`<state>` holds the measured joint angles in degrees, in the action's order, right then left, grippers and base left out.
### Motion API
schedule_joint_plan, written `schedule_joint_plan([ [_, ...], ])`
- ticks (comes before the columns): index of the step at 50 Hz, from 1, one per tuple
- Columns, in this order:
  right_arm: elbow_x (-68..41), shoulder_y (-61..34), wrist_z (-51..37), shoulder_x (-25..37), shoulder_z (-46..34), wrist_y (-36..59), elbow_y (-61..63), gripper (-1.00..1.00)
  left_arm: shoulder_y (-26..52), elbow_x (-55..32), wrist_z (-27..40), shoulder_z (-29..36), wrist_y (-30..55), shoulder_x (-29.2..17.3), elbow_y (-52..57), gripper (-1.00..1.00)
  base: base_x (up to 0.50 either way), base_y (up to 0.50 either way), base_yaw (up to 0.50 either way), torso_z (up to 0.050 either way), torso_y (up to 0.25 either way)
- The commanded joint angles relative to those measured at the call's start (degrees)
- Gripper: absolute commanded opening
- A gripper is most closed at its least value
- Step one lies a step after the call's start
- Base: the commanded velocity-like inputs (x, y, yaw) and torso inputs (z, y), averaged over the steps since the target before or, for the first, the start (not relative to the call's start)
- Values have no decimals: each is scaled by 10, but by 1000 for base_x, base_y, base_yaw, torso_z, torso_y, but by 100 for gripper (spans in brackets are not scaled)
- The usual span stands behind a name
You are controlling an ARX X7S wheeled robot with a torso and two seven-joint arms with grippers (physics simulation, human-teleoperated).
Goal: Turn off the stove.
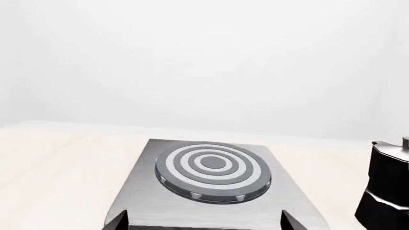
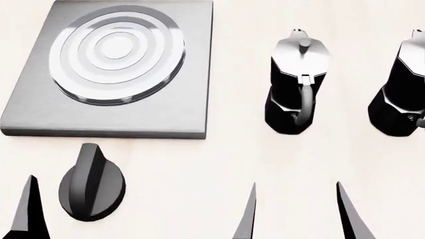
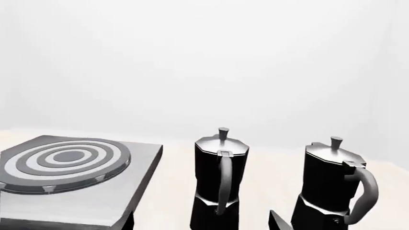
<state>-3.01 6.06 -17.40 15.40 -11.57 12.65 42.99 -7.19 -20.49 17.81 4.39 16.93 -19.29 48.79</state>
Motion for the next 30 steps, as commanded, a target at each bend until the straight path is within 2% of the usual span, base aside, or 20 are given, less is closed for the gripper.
schedule_joint_plan([
  [1, -3, -1, -5, 5, -2, -2, 0, 100, 0, 2, 4, 1, -9, -1, -1, 100, 0, 0, 0, -11, -90],
  [5, -2, -1, -7, 7, -4, 0, 1, 100, 2, -11, 8, -7, -7, -2, 2, 100, 0, 0, 0, 0, -7],
  [15, -7, -3, -10, 9, -6, -2, -4, 100, 17, -8, 9, 23, 13, -8, 37, 100, 0, 0, 0, 0, 0],
  [22, -7, -4, -12, 11, -11, -2, -6, 100, 86, -57, 35, 43, 90, -2, 70, 100, 0, 0, 0, 0, 0],
  [30, -10, -4, -15, 13, -11, -3, -6, 100, 118, -37, 46, 89, 106, 4, 54, 100, 0, 0, 0, 0, 0],
])
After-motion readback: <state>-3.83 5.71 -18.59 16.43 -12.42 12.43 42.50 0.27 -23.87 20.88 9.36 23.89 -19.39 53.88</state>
